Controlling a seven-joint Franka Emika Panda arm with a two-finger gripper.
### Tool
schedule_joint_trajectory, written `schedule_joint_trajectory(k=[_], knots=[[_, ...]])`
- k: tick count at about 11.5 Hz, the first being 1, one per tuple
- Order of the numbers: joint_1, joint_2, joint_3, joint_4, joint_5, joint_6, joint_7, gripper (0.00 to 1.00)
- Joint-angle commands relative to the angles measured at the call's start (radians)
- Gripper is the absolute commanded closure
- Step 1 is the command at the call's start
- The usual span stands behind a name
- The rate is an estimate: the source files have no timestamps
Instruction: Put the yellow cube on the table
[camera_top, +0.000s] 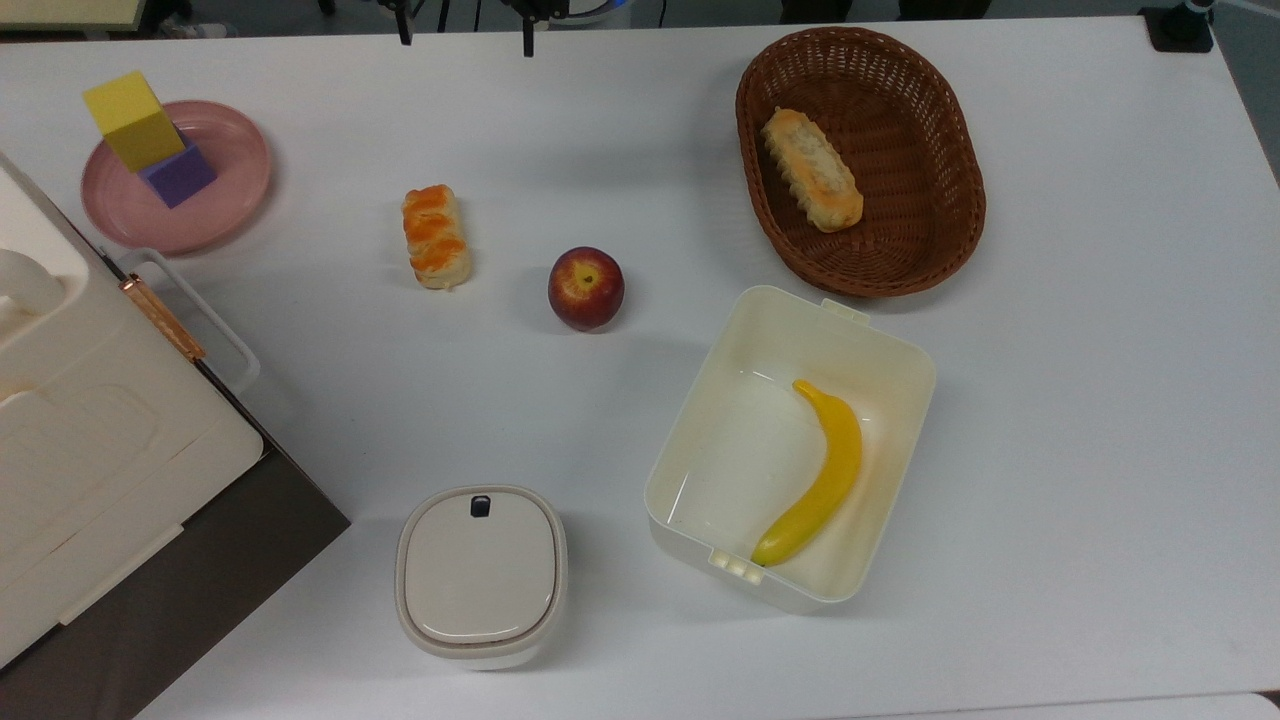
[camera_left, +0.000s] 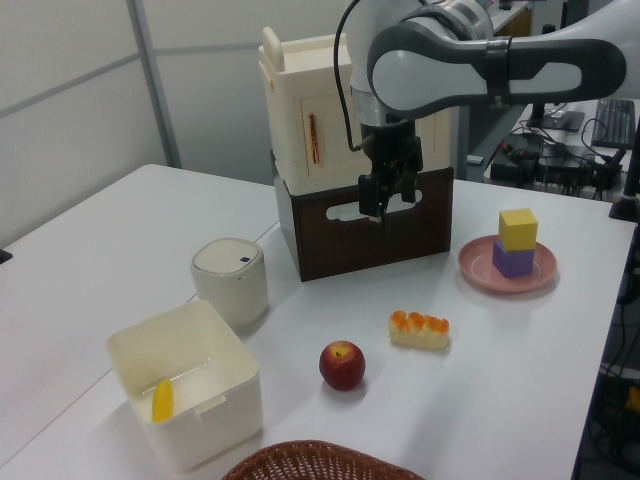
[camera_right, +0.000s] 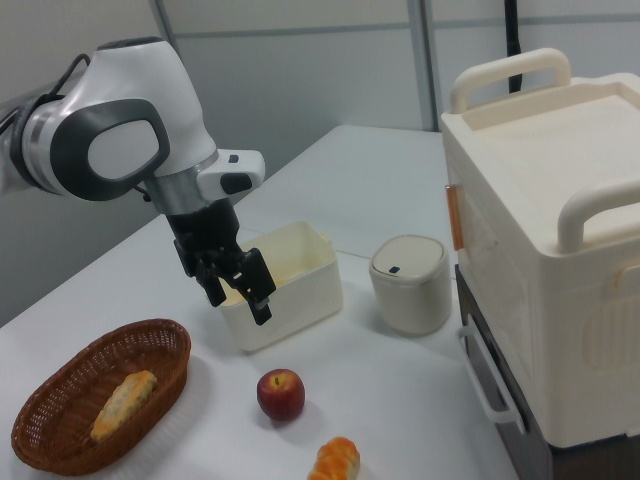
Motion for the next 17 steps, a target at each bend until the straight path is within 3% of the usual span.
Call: schedule_joint_trajectory(k=[1,6,12,15,17], knots=[[-0.025,0.000,-0.008,-0.008,0.017,-0.037,-0.030,0.00],[-0.091,0.008,-0.013,-0.027,0.017,-0.032,-0.030,0.00],[-0.330,0.006,-0.016,-0.024,0.017,-0.026,-0.254,0.00],[-0.415,0.021,-0.069,-0.024,0.016,-0.020,-0.452,0.00],[-0.418,0.038,-0.128,-0.025,0.016,0.021,-0.571,0.00]])
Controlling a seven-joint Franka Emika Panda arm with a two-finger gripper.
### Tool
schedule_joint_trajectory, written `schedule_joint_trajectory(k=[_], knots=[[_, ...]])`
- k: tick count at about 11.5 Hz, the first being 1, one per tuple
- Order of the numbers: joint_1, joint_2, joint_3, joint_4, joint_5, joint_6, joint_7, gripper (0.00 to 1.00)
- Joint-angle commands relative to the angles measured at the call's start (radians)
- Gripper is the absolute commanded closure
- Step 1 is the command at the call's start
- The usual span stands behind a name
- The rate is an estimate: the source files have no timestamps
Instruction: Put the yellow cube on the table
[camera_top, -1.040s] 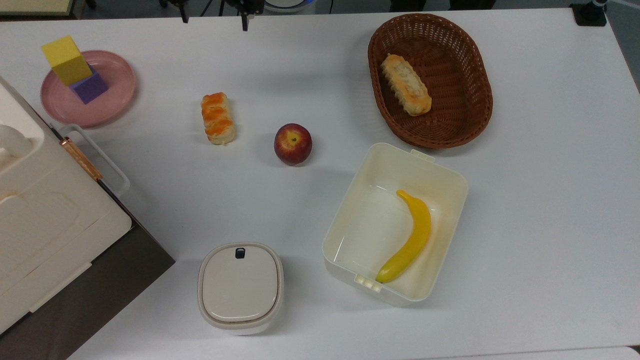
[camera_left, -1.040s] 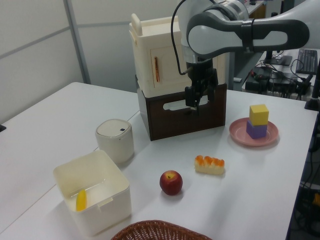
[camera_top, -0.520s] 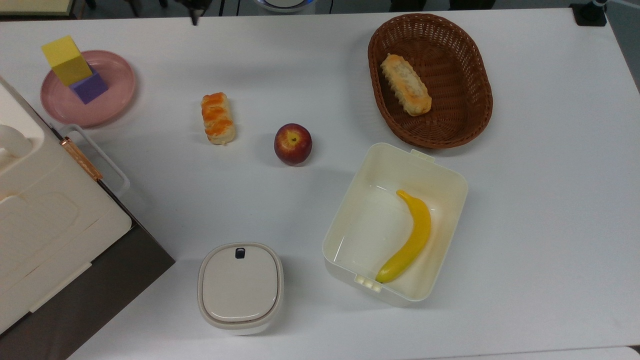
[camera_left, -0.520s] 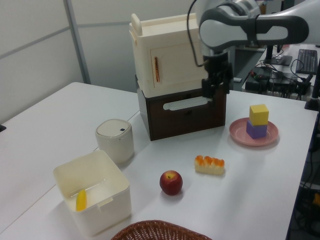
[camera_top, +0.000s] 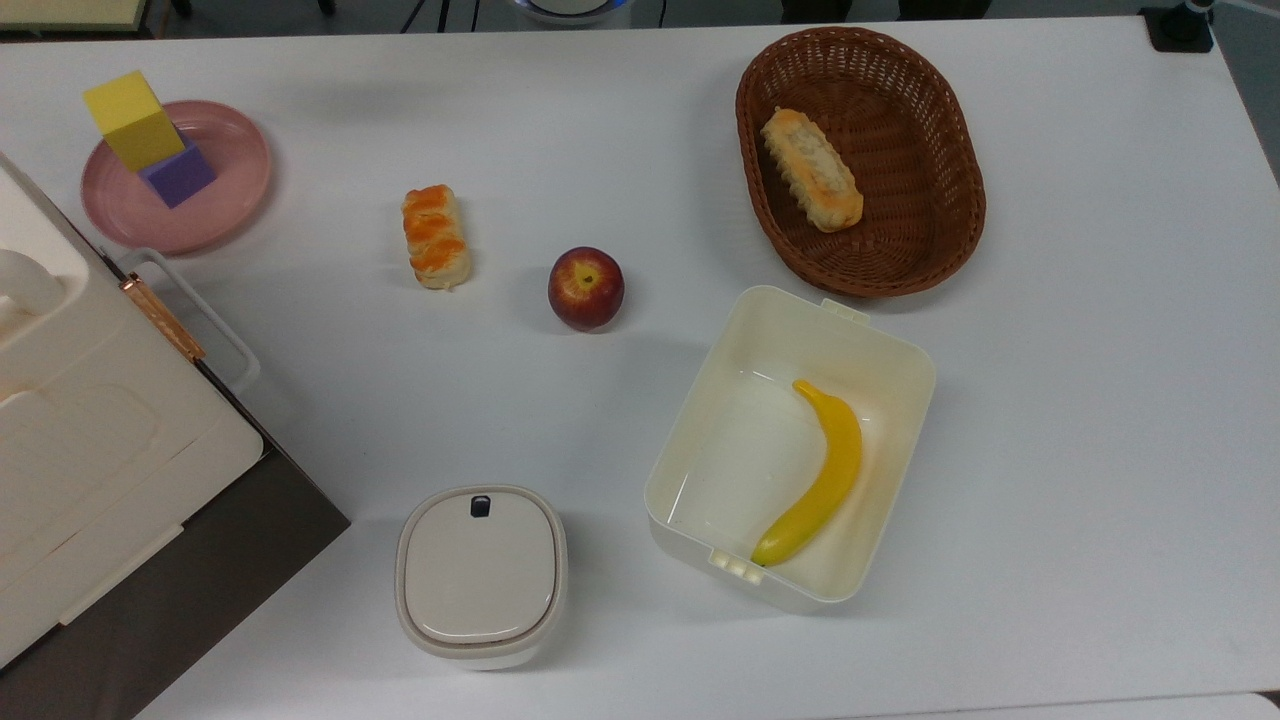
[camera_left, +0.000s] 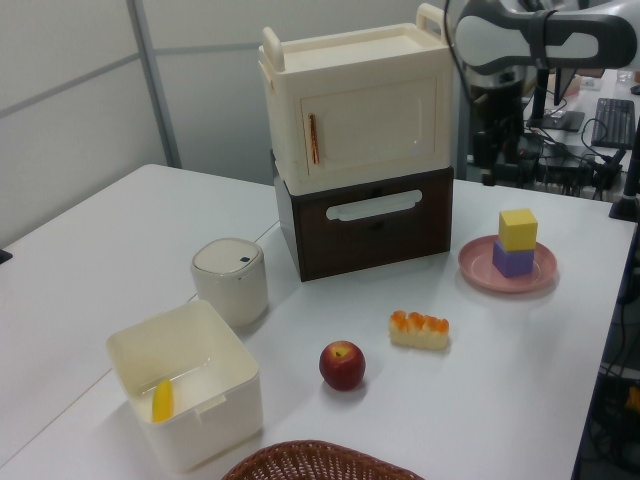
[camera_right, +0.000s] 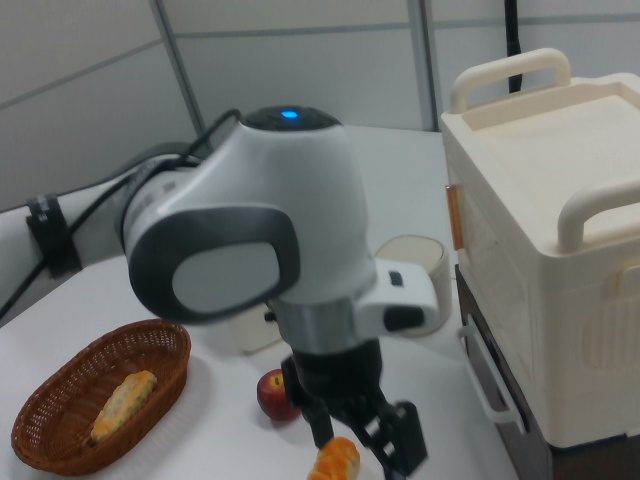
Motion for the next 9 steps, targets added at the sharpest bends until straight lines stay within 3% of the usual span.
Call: schedule_joint_trajectory(k=[1,4,9], knots=[[-0.001,0.028,-0.076,-0.013,0.011,0.073,-0.155,0.00],[-0.030,0.076,-0.087,-0.020,-0.006,0.147,-0.248,0.00],[-0.012,0.094,-0.074,-0.043,0.017,0.162,-0.233,0.00]])
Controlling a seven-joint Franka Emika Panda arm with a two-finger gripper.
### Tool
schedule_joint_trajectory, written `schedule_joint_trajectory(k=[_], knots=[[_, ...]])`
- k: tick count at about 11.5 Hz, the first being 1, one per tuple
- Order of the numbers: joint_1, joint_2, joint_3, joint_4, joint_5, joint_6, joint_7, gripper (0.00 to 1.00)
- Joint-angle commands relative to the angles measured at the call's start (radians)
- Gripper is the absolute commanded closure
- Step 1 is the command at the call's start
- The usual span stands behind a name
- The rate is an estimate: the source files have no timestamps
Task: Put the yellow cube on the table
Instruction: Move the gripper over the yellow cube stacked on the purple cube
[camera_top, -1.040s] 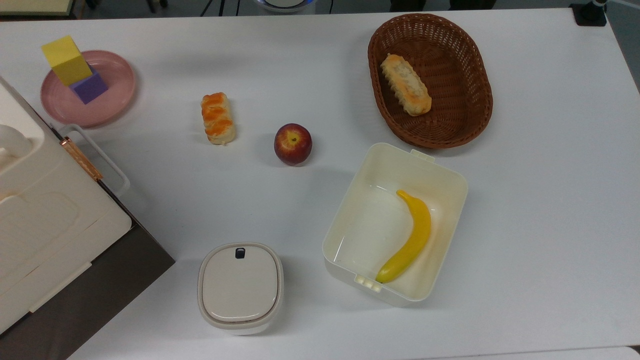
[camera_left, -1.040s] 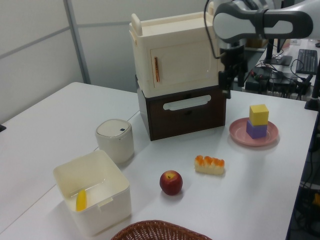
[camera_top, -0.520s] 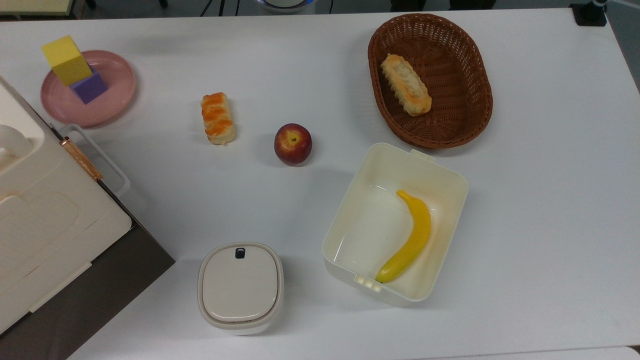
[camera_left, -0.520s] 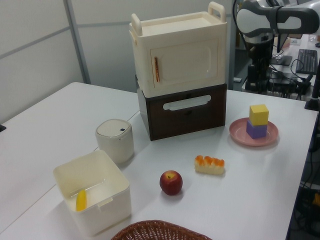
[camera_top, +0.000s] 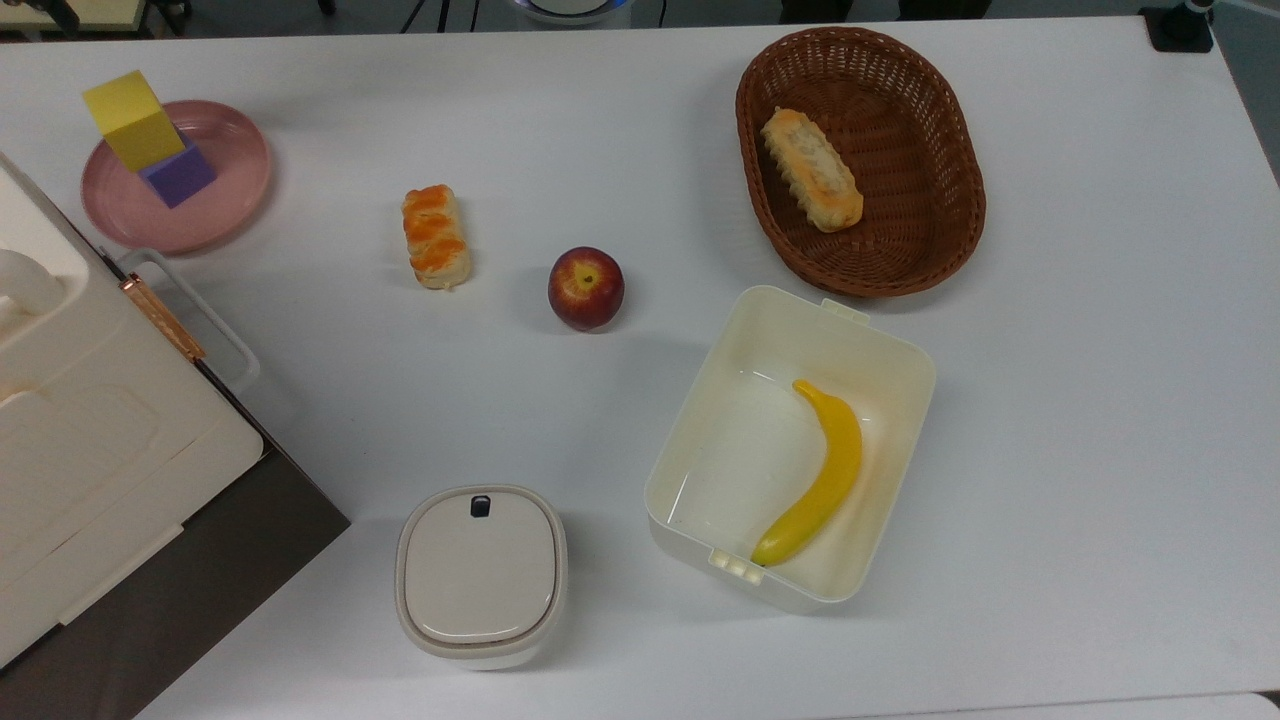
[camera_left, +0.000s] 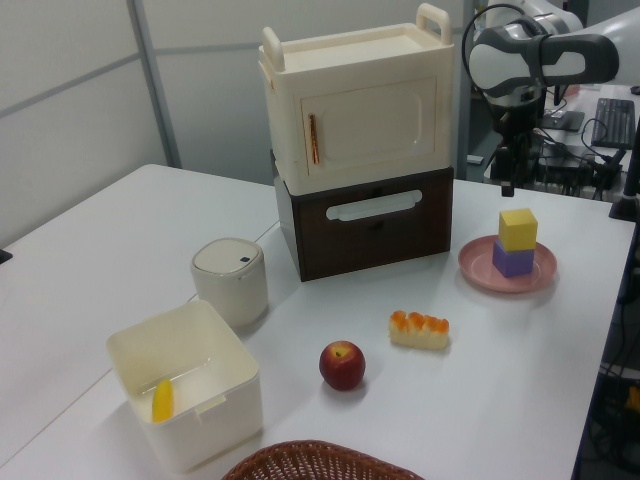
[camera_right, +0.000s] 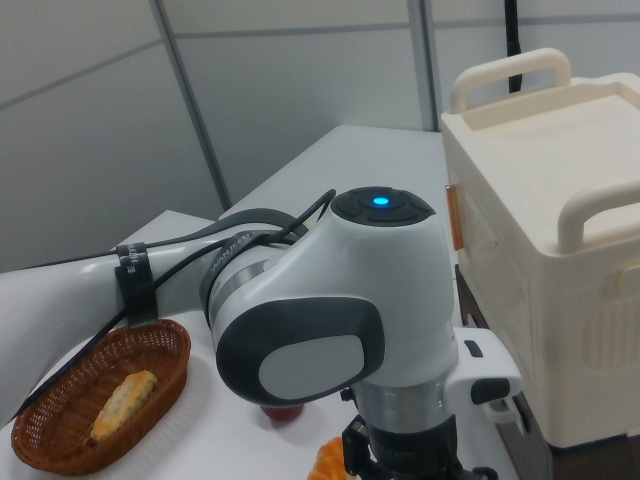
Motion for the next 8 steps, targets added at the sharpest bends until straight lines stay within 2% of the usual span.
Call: schedule_joint_trajectory(k=[1,2,4,8], knots=[[0.015,-0.018,0.004,-0.043,0.015,0.038,-0.028,0.00],[0.013,-0.009,0.004,-0.043,0.002,0.039,-0.054,0.00],[0.006,0.020,0.002,-0.043,-0.023,0.047,-0.195,0.00],[-0.039,0.043,0.001,-0.084,-0.069,0.165,-0.402,0.00]])
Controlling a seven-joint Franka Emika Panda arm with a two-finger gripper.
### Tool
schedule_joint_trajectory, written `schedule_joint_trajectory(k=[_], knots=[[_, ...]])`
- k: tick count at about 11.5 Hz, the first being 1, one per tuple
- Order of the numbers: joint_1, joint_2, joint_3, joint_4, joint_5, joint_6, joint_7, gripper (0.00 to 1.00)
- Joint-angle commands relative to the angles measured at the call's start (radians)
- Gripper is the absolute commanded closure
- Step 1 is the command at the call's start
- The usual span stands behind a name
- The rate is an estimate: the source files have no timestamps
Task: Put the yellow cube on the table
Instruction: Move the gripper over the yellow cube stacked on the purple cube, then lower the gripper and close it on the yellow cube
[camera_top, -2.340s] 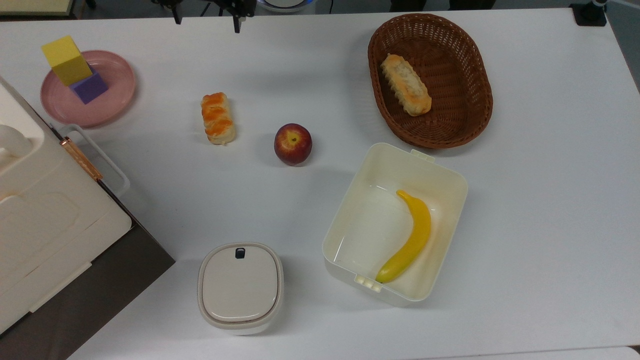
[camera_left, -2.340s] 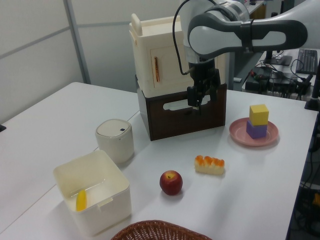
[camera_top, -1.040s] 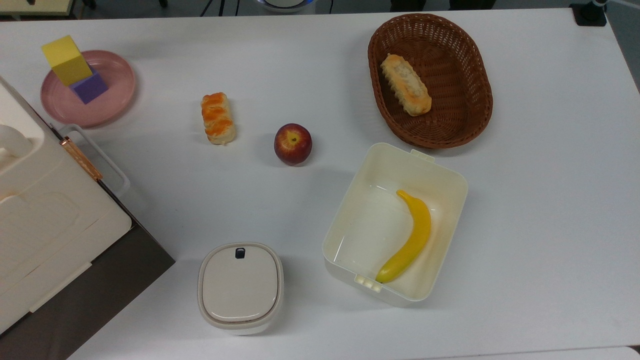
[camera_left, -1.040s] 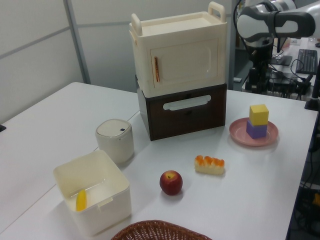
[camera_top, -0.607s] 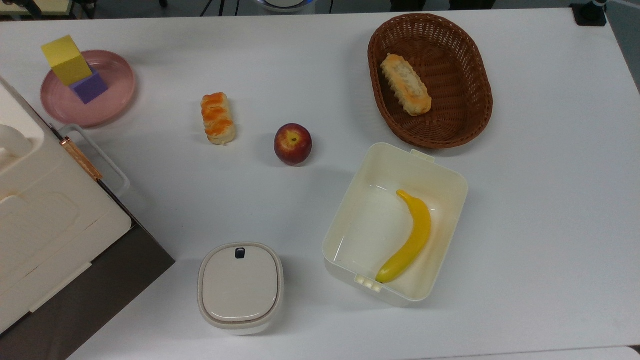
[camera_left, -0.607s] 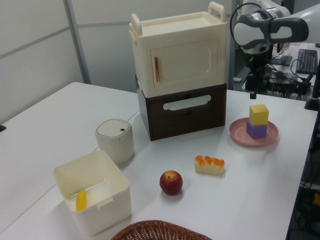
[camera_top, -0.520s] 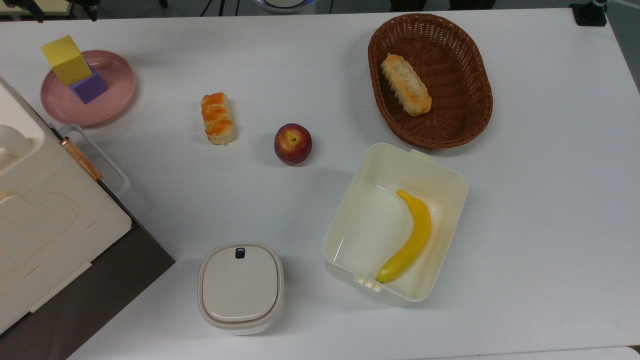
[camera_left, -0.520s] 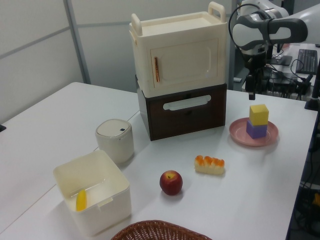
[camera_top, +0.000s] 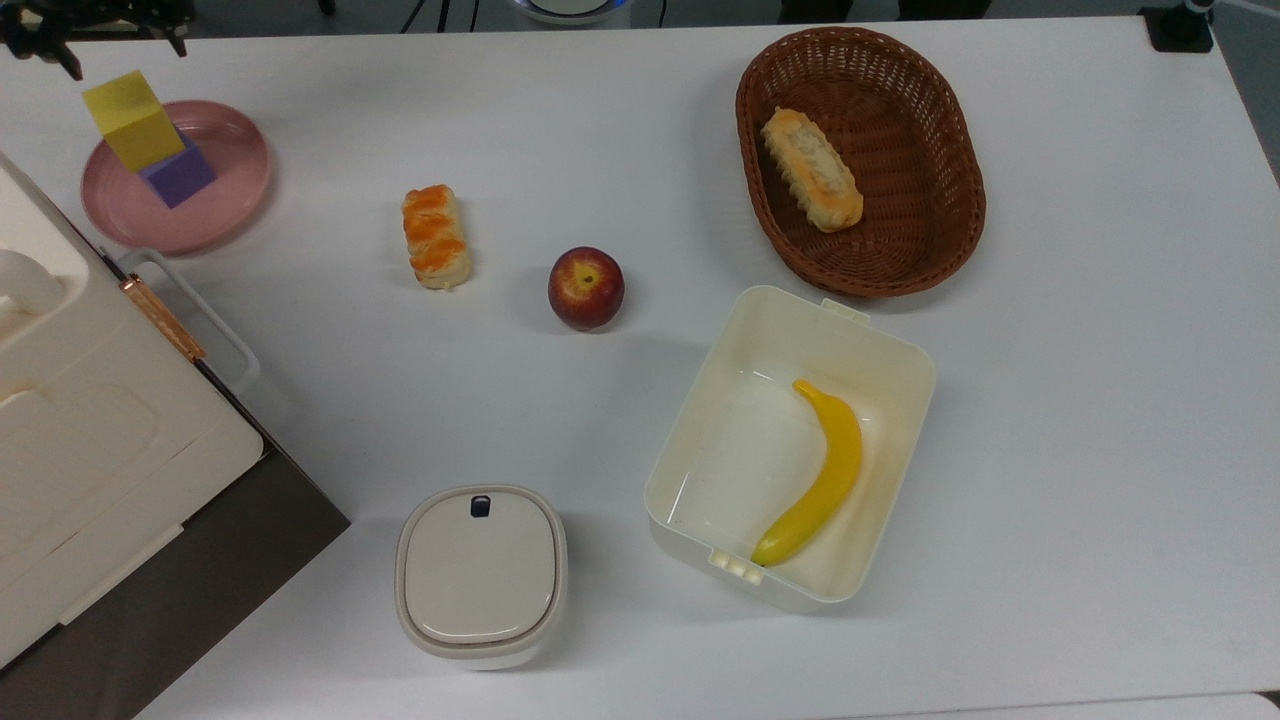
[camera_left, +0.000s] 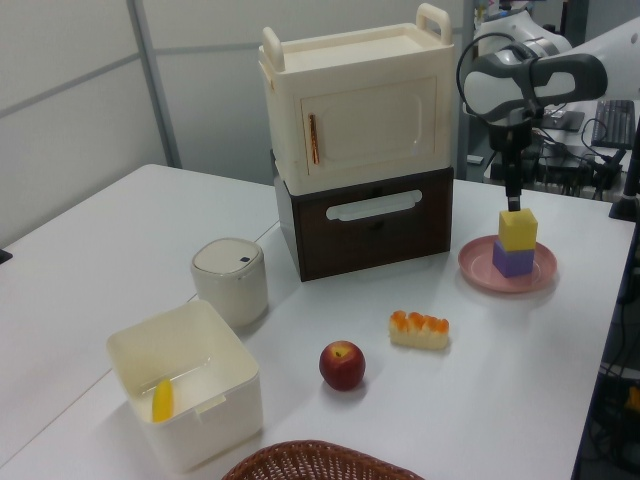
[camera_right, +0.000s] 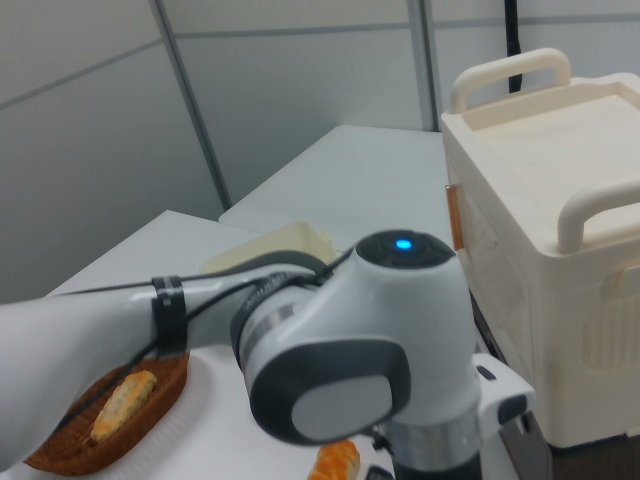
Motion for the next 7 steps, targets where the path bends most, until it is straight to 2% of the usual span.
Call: schedule_joint_trajectory(k=[1,7], knots=[[-0.035,0.010,-0.004,-0.046,-0.034,0.095,-0.152,0.00],[-0.038,0.102,-0.004,-0.095,-0.042,0.199,-0.133,0.00]])
